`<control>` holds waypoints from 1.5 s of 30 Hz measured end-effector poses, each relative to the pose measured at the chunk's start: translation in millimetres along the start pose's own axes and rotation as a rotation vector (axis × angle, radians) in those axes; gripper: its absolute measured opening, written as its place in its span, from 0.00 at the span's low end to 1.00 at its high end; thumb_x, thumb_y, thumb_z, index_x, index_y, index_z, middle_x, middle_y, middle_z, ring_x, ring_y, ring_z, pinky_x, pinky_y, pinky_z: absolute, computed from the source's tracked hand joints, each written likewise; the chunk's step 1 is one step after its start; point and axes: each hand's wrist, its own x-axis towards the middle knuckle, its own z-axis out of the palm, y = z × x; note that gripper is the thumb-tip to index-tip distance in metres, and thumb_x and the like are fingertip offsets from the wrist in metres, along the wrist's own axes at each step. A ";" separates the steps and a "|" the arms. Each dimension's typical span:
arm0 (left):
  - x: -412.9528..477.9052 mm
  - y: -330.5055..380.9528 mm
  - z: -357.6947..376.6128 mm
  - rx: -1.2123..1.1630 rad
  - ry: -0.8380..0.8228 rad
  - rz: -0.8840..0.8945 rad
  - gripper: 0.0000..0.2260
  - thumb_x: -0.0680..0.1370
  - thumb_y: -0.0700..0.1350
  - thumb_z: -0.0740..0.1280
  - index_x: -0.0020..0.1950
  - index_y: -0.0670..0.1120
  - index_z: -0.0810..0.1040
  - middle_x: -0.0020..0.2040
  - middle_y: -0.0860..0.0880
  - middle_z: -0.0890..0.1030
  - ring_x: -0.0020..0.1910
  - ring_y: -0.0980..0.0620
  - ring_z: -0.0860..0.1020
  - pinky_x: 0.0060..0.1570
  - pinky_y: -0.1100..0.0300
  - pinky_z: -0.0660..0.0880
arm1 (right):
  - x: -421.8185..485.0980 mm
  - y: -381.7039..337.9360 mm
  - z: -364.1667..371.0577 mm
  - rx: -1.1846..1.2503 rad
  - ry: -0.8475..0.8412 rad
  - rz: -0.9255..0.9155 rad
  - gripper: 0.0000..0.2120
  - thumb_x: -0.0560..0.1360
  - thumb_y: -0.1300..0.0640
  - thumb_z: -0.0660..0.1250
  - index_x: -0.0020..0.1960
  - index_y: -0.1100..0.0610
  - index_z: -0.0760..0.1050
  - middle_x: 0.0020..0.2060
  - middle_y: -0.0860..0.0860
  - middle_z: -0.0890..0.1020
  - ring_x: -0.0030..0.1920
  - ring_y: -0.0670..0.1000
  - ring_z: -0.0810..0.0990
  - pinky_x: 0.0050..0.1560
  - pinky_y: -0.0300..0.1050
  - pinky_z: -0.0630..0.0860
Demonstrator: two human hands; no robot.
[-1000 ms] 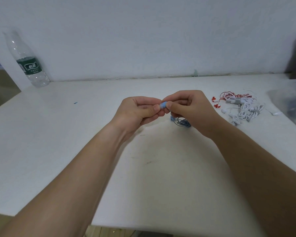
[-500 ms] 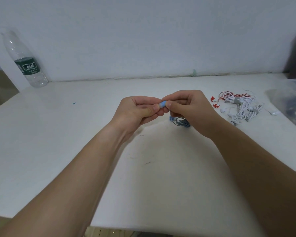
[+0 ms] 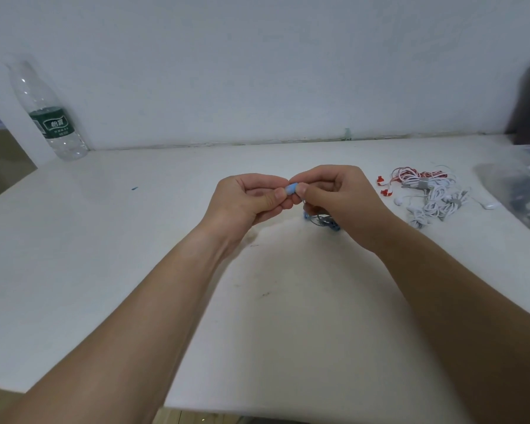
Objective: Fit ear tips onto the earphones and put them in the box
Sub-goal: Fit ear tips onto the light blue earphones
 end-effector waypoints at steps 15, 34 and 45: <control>-4.4 1.0 5.9 0.136 0.038 0.144 0.07 0.78 0.38 0.71 0.55 0.42 0.82 0.47 0.41 0.86 0.50 0.49 0.85 0.49 0.58 0.82 | -3.2 -1.8 4.9 -0.250 0.207 -0.029 0.06 0.75 0.57 0.73 0.45 0.58 0.76 0.32 0.51 0.85 0.35 0.51 0.83 0.42 0.52 0.79; 5.8 -17.1 -0.5 0.704 0.036 0.296 0.06 0.78 0.47 0.68 0.50 0.57 0.84 0.45 0.56 0.82 0.43 0.60 0.77 0.44 0.66 0.71 | -4.5 10.0 -12.5 -0.986 -0.096 0.033 0.08 0.76 0.54 0.68 0.54 0.46 0.81 0.46 0.44 0.78 0.46 0.44 0.75 0.47 0.40 0.70; 2.4 18.5 32.1 0.462 0.013 0.257 0.06 0.77 0.49 0.71 0.45 0.47 0.82 0.37 0.49 0.84 0.33 0.54 0.80 0.35 0.68 0.72 | -19.5 -34.8 -46.5 -0.059 0.144 0.274 0.07 0.74 0.62 0.74 0.50 0.63 0.83 0.39 0.56 0.83 0.37 0.52 0.80 0.44 0.45 0.77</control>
